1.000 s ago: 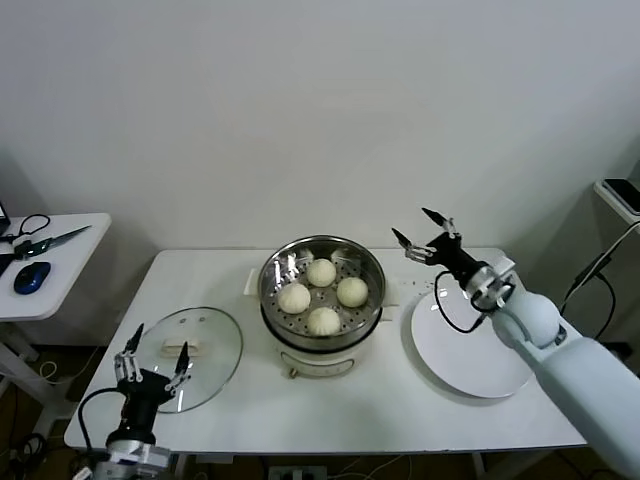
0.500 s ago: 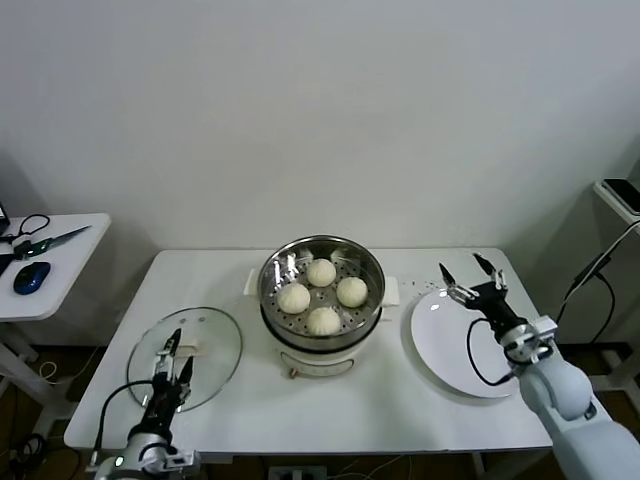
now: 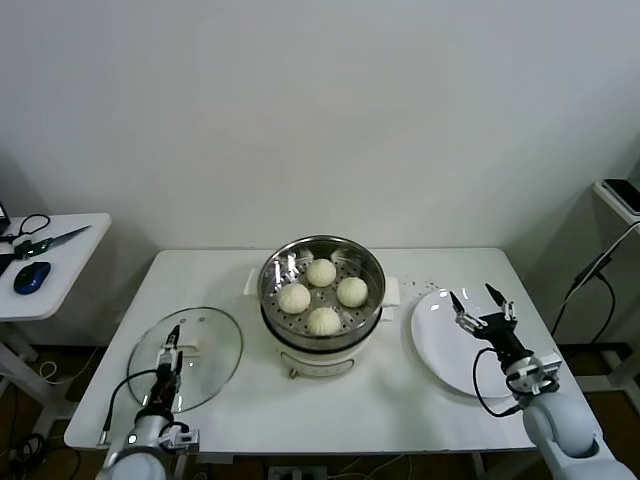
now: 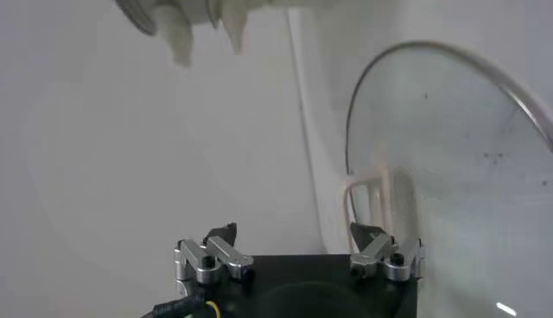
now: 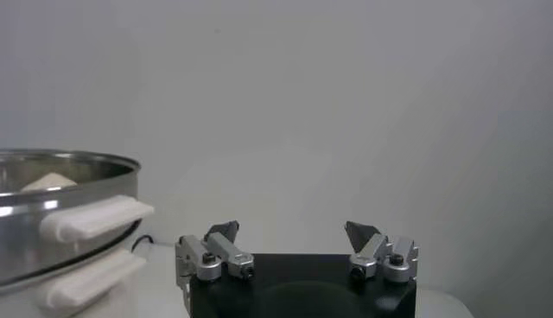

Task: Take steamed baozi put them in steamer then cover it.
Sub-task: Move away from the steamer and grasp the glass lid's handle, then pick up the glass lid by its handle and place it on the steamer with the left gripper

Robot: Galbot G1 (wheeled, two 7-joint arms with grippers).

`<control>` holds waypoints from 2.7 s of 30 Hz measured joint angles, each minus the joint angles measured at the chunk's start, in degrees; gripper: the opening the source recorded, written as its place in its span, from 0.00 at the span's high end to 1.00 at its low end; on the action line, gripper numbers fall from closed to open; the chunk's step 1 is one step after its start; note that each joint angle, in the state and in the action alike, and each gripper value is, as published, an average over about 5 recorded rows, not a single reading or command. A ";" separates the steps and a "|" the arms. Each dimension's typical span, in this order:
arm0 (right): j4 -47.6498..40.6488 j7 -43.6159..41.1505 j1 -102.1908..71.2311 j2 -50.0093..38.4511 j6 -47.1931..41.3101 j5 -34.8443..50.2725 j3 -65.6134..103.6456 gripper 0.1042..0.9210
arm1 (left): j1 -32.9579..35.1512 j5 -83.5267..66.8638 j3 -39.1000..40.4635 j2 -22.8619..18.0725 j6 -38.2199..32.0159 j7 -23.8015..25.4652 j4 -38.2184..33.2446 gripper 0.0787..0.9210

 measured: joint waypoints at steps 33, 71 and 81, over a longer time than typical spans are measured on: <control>-1.69 -2.34 -2.83 3.99 1.51 -6.74 0.84 0.12 | -10.29 -2.67 2.53 0.68 2.54 -7.84 15.29 0.44; -5.81 -5.17 -1.22 6.86 4.04 -10.85 2.04 0.12 | 2.78 -10.52 2.96 8.51 11.94 -2.93 -10.92 0.91; -8.01 -5.19 0.32 6.09 4.61 -12.00 1.24 0.12 | 4.92 -12.53 6.24 15.83 22.84 1.31 -23.66 0.91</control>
